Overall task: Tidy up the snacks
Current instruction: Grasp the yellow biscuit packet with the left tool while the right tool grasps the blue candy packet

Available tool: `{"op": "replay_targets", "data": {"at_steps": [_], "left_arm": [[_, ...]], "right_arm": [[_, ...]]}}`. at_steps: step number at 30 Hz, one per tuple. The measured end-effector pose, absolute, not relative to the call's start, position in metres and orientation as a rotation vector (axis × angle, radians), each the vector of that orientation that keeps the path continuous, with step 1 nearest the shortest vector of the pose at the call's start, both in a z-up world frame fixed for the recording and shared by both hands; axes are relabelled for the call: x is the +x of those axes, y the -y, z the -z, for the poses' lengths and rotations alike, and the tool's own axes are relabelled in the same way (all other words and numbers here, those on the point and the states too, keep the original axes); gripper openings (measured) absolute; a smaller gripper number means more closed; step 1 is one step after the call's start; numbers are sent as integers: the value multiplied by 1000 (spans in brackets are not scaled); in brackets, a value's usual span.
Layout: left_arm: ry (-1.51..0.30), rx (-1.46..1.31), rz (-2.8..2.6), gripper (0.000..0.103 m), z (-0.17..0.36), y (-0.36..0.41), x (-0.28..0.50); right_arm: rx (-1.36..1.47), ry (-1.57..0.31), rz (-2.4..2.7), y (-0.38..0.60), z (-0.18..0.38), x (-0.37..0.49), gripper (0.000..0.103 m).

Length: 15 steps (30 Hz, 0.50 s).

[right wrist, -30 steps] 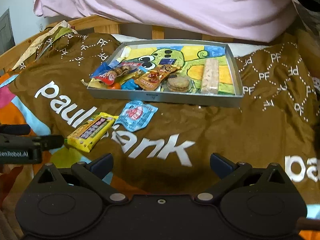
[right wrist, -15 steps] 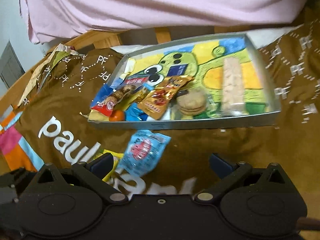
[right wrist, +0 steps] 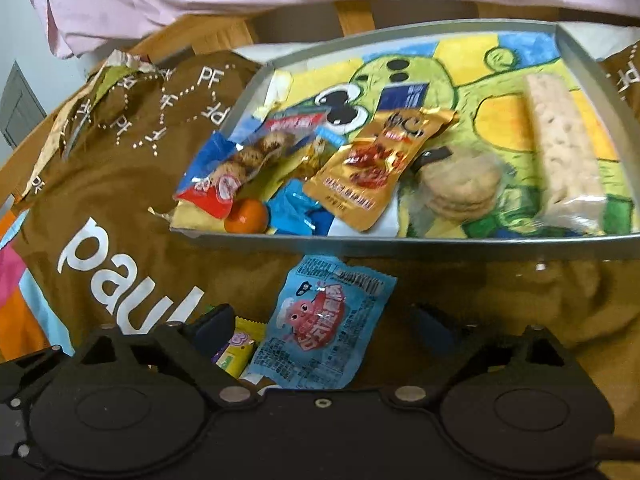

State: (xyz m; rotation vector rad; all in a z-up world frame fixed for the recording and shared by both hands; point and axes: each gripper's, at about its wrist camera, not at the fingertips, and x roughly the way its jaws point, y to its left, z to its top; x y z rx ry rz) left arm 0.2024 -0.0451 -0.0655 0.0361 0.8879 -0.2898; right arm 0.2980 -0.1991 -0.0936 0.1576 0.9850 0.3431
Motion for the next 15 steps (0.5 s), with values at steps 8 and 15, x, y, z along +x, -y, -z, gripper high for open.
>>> {"op": "replay_targets", "data": {"at_steps": [8,15], "left_arm": [[-916,-6,305,55,66,41,207],[-943,-9,232,56,63,30,208]], "right_arm": [[42,-975,-321,189,99,299,71],[21,-1017,-337,195,92,291,66]]}}
